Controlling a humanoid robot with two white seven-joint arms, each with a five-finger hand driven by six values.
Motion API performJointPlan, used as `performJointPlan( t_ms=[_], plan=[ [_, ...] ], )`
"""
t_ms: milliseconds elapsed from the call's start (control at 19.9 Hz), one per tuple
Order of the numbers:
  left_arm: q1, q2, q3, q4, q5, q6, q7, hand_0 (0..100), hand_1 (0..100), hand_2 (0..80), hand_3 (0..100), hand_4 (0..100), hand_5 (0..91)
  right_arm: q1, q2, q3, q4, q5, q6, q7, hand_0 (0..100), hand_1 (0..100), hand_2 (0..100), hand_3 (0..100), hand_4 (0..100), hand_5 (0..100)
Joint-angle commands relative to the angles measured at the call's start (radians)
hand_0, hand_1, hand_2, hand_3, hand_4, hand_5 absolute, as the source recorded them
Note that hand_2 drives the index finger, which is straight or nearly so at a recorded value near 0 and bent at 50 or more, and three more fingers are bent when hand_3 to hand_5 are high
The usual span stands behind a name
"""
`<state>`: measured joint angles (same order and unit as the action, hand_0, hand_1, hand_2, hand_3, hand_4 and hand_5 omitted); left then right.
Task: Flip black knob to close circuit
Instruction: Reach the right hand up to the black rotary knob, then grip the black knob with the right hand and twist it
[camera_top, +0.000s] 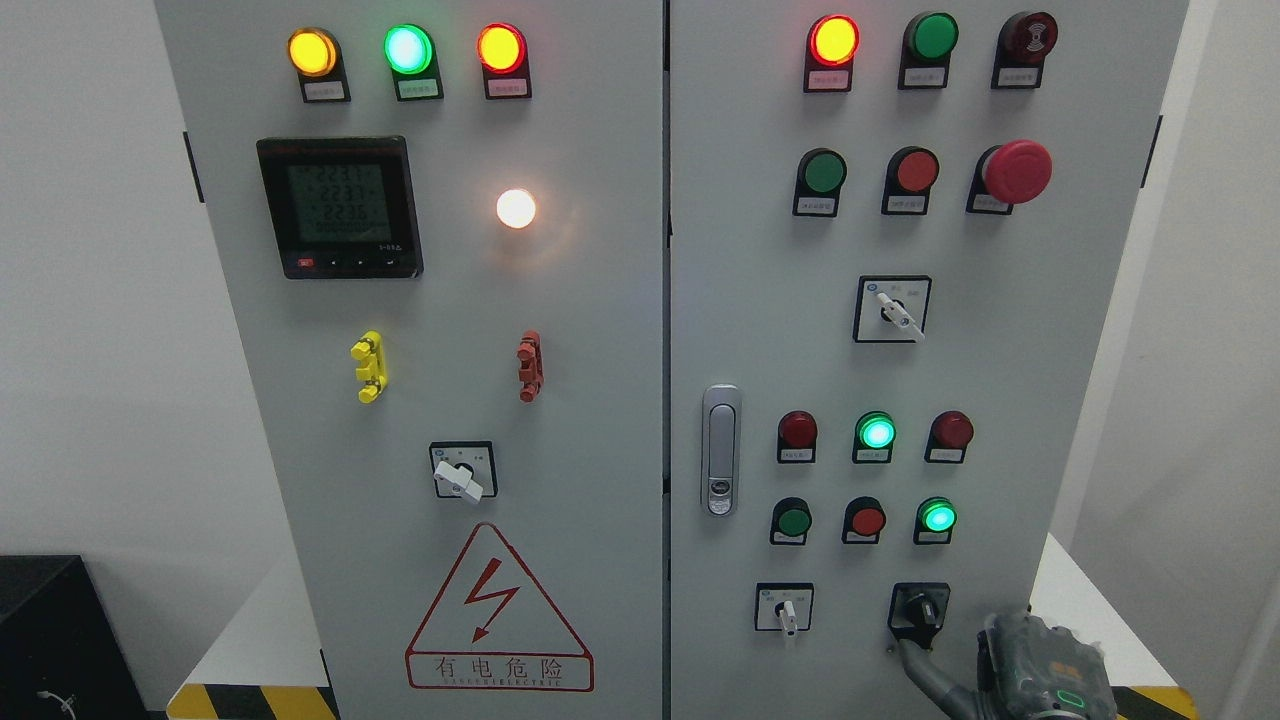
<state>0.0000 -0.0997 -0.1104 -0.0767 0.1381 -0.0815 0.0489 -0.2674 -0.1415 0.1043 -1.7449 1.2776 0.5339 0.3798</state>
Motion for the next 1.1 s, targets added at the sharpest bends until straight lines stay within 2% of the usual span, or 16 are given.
performJointPlan(
  t_ms=[0, 301, 1053],
  plan=[
    [0.02, 0.0, 0.0, 0.0, 0.0, 0.0, 0.0, 12, 56, 0.0, 0, 0, 0.0, -0.01, 0.002, -0.005, 0.021, -0.001, 0.005, 0.001, 3, 5, 92, 100, 86, 86],
    [0.02, 0.0, 0.0, 0.0, 0.0, 0.0, 0.0, 12, 56, 0.0, 0, 0, 0.0, -0.038, 0.002, -0.005, 0.05, -0.003, 0.006, 0.001, 3, 5, 93, 100, 86, 87],
    [0.02, 0.0, 0.0, 0.0, 0.0, 0.0, 0.0, 12, 56, 0.0, 0, 0, 0.0, -0.032, -0.018, -0.008, 0.047, -0.009, 0.012, 0.001, 4, 6, 93, 100, 87, 87]
  ],
)
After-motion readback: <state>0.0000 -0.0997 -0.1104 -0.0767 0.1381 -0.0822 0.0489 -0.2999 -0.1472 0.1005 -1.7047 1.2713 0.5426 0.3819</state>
